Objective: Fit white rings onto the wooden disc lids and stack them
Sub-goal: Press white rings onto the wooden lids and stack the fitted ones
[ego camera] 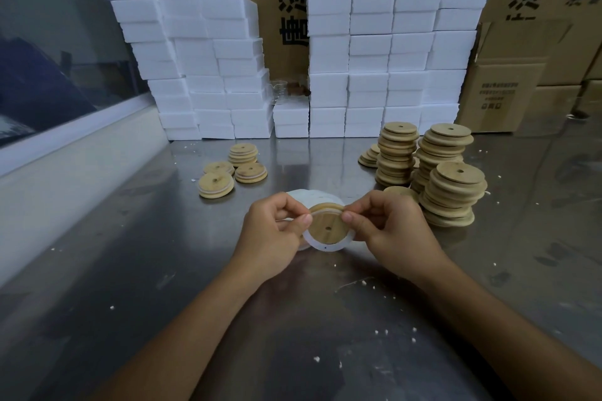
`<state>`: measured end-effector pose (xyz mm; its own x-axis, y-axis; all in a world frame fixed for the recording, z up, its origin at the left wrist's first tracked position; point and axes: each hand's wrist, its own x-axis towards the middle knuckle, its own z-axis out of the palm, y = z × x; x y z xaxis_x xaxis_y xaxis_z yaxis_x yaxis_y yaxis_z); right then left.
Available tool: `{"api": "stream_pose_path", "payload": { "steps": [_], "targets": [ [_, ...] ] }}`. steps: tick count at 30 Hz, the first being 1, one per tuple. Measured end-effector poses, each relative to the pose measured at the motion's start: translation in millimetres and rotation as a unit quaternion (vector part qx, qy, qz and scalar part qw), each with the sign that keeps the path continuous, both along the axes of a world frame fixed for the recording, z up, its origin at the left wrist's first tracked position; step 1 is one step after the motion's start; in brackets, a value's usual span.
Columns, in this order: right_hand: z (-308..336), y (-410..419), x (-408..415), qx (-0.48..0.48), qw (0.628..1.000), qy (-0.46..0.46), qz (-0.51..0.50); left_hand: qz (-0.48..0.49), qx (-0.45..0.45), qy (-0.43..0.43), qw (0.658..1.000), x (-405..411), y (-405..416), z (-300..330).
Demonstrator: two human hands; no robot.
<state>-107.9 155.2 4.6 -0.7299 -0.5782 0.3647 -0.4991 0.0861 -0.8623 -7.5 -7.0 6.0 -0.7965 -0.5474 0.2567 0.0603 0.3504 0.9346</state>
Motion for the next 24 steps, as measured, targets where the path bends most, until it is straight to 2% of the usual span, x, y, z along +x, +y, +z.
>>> {"api": "stream_pose_path", "payload": {
  "steps": [5,15,18,22,24],
  "targets": [
    [-0.5,1.2,-3.5,-0.005,0.998,-0.057,0.005,-0.002,0.099,0.003,0.995,-2.3,0.5,-2.6],
    [-2.2,2.8,-0.8,-0.009,0.992,-0.123,0.023,0.014,0.074,0.018,0.997,-1.3,-1.4,-7.8],
    [-2.9,2.6,-0.3,-0.005,0.998,-0.058,-0.003,0.0,0.019,0.022,1.0,0.1,-1.2,-7.6],
    [-1.2,2.8,1.9,-0.019,0.999,0.028,-0.029,0.023,-0.183,0.049,0.982,3.3,-1.2,-2.1],
    [-0.1,2.5,4.3,-0.029,0.997,0.053,-0.037,0.018,-0.209,0.069,0.975,4.1,0.7,0.6]
  ]
}}
